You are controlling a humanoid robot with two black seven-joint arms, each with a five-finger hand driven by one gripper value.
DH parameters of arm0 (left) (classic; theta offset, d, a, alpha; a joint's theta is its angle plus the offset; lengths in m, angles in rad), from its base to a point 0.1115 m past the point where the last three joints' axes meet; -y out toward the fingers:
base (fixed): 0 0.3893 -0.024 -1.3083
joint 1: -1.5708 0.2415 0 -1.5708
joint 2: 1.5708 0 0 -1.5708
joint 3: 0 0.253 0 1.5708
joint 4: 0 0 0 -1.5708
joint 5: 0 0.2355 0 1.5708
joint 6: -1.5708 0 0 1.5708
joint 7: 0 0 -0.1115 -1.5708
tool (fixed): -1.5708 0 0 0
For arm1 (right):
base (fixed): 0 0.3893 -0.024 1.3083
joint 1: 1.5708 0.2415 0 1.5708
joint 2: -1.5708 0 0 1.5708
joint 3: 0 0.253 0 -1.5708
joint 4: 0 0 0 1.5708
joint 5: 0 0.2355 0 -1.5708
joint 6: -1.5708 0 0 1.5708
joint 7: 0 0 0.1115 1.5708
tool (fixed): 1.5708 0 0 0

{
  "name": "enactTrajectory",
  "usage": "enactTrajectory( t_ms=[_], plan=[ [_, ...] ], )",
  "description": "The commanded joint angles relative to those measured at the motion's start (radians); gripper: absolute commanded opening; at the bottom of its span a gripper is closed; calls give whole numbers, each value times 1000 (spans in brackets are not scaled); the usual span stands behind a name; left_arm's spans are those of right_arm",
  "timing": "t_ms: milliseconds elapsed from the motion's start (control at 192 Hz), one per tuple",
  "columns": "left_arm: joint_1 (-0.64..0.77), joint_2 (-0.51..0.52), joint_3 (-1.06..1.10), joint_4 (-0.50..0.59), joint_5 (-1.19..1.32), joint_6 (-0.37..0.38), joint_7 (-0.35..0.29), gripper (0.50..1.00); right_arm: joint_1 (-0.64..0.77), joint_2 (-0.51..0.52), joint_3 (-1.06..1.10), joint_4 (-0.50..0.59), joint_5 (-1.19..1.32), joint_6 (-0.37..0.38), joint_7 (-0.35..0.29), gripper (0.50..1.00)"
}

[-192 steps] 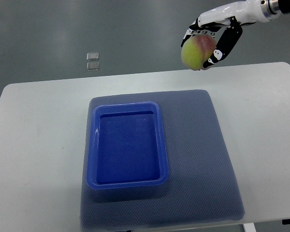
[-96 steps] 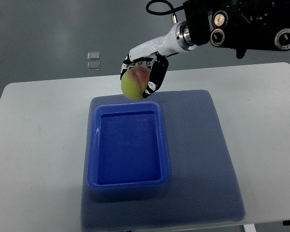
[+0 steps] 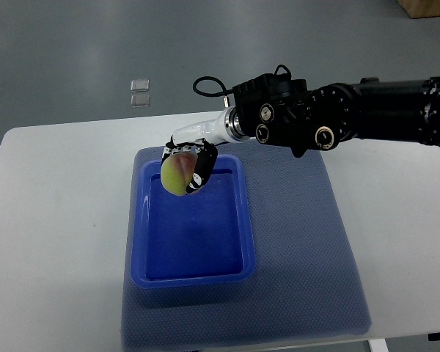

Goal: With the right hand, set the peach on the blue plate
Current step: 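Lower the held peach into the blue tray with the right hand, then open the right hand fingers to release the peach in the tray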

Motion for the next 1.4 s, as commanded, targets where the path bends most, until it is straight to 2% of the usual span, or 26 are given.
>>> enactTrajectory(
  t_ms=[0,328,333,344,411,417,500,526,609,693,698,719,802,807,818,1188,1328,1396],
  plan=[
    [0,0,1,0,0,0,0,1000,-51,0,9,-3,3,-1,5,500],
    [0,0,0,0,0,0,0,1000,-120,0,9,-12,-17,-19,4,500],
    [0,0,0,0,0,0,0,1000,-132,0,9,-17,-30,-22,4,525],
    [0,0,1,0,0,0,0,1000,-132,0,9,-17,-32,-22,5,533],
    [0,0,1,0,0,0,0,1000,-136,0,9,-17,-33,-22,5,545],
    [0,0,1,0,0,0,0,1000,-142,0,8,-18,-36,-22,5,580],
    [0,0,1,0,0,0,0,1000,-148,0,9,-18,-37,-25,5,621],
    [0,0,1,0,0,0,0,1000,-149,0,9,-18,-37,-25,5,668],
    [0,0,1,0,0,0,0,1000,-152,0,9,-17,-35,-24,7,774],
    [0,0,1,0,0,0,0,1000,-152,0,9,-17,-35,-24,10,785],
    [0,0,1,0,0,0,0,1000,-152,0,9,-17,-35,-22,16,817],
    [0,0,1,0,0,0,0,1000,-152,0,11,-17,-35,-20,17,856],
    [0,0,1,0,0,0,0,1000,-152,0,11,-18,-35,-17,19,868],
    [0,0,1,0,0,0,0,1000,-152,0,17,-18,-32,-13,19,925],
    [0,0,1,0,0,0,0,1000,-151,0,21,-18,-32,-11,19,930],
    [0,0,0,0,0,0,0,1000,-123,0,127,-17,-21,35,33,932],
    [0,0,0,0,0,0,0,1000,-132,0,331,-18,-4,35,36,932],
    [0,0,0,-2,0,0,0,1000,-177,-71,428,-20,32,33,36,932]
  ],
)
